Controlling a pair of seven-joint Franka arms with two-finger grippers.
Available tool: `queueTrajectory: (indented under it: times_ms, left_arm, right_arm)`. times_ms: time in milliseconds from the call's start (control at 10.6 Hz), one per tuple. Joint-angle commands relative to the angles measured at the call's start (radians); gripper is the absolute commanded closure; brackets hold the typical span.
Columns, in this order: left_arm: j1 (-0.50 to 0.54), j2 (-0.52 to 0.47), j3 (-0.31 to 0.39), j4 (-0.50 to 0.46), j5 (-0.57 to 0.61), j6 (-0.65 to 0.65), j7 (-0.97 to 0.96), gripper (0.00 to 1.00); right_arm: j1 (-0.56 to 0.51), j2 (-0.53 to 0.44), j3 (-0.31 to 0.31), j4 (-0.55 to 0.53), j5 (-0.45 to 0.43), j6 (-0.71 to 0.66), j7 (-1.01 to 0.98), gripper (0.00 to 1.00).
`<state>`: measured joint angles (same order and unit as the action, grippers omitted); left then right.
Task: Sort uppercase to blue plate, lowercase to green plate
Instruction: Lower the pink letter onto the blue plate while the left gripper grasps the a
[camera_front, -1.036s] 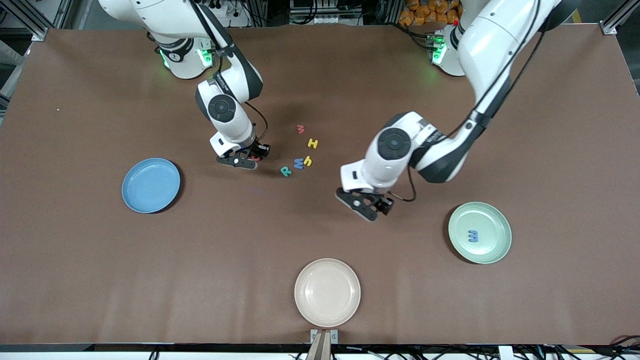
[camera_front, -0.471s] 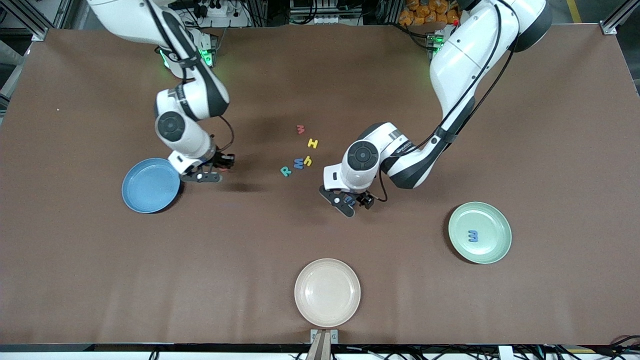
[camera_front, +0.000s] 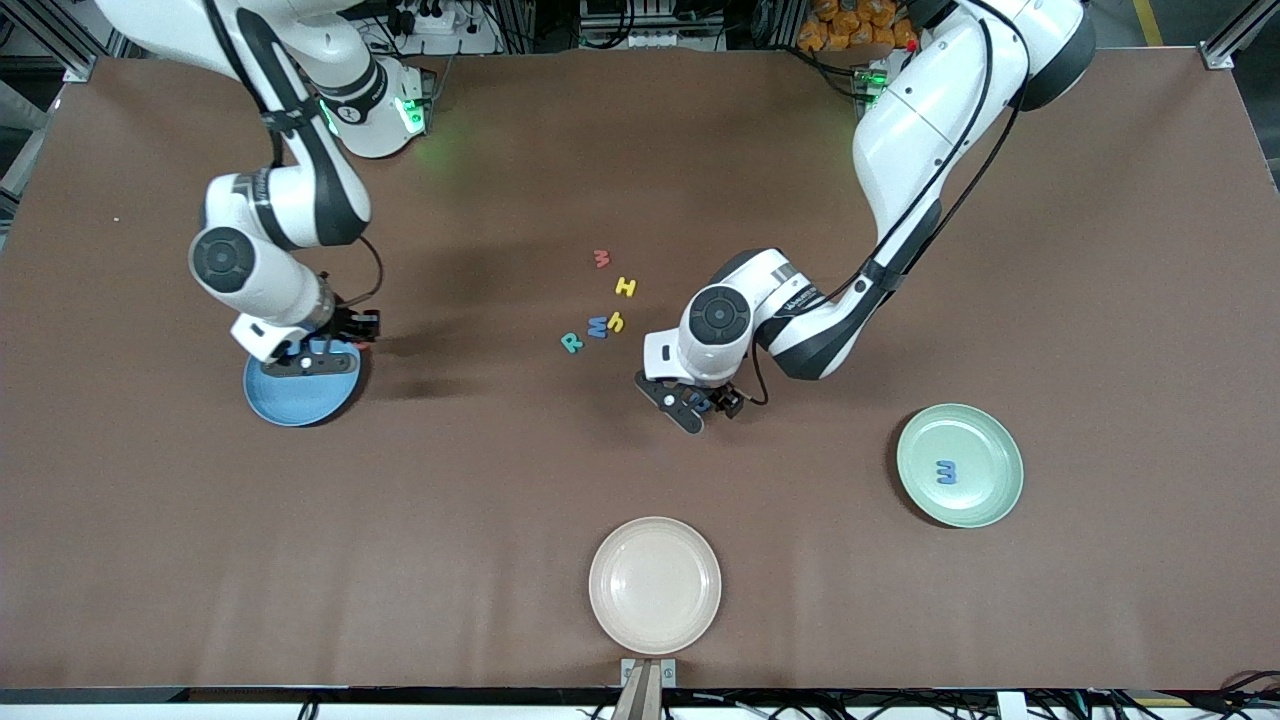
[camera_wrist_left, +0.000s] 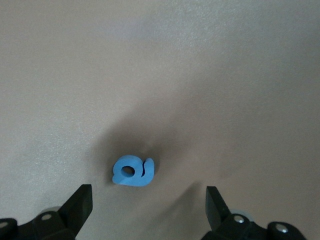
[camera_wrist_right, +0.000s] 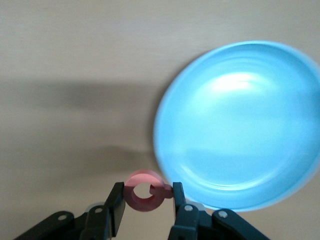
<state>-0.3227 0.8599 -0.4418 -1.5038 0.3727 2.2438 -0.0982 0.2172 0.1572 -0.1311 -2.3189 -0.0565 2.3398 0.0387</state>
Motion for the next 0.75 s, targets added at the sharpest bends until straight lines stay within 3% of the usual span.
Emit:
queueTrajectory:
  times_ms: [0,377,659]
  left_arm:
    - [-0.013,0.014,0.012,0.025,-0.003,-0.016,0.025,0.0]
    - [-0.013,0.034,0.028,0.033,-0.008,-0.01,0.055,0.03]
    - [-0.015,0.039,0.029,0.048,-0.008,-0.007,0.072,0.05]
  right_arm:
    - [-0.115,0.001,0.01,-0.005,-0.045,0.01,-0.119,0.63]
    - [-0.225,0.12,0.015,-0.008,-0.04,0.197,-0.236,0.64]
    - [-0.229,0.177,0.013,-0.008,-0.036,0.276,-0.237,0.71]
